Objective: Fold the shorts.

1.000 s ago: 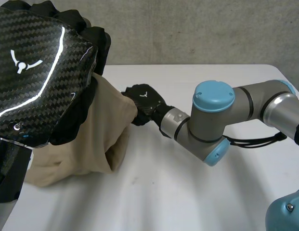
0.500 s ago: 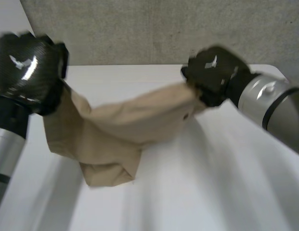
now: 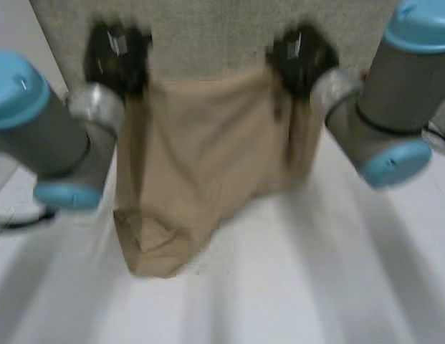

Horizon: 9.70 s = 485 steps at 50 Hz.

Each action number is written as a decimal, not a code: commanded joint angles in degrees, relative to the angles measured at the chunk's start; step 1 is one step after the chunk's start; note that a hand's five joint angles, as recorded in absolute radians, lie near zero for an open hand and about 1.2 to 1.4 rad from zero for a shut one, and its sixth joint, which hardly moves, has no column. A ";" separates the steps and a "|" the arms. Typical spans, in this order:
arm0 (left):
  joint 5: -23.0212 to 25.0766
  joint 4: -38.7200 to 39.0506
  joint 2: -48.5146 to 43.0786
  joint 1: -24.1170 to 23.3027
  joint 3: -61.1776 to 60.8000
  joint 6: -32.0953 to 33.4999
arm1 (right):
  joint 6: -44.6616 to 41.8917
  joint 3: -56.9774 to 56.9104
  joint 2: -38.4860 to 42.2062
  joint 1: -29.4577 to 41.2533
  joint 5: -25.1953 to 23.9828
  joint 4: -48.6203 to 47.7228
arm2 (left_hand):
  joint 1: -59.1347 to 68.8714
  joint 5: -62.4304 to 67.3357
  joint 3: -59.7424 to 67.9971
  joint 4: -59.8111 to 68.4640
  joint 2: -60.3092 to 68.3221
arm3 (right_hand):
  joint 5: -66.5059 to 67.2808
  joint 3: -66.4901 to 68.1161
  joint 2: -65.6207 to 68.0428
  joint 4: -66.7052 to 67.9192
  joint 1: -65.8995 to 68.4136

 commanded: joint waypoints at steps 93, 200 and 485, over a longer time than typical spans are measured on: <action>-6.47 17.29 7.72 -0.88 10.21 4.51 | 4.41 7.78 -12.08 -2.21 3.60 -21.53 | 14.53 13.98 11.41 11.03 11.18 | 14.24 11.90 12.32 11.81 23.68; 31.33 -33.33 -42.91 5.10 37.10 4.16 | -2.36 69.57 -19.90 -3.00 -4.39 -3.07 | -26.85 -27.40 -29.97 -30.35 -30.20 | 14.24 11.90 12.32 11.81 23.68; 5.40 -18.30 9.74 -3.34 -31.19 5.04 | 4.14 66.05 -38.53 -24.97 -21.18 35.16 | 14.53 13.98 11.41 11.03 11.18 | -29.11 -31.46 -31.03 -31.55 -19.67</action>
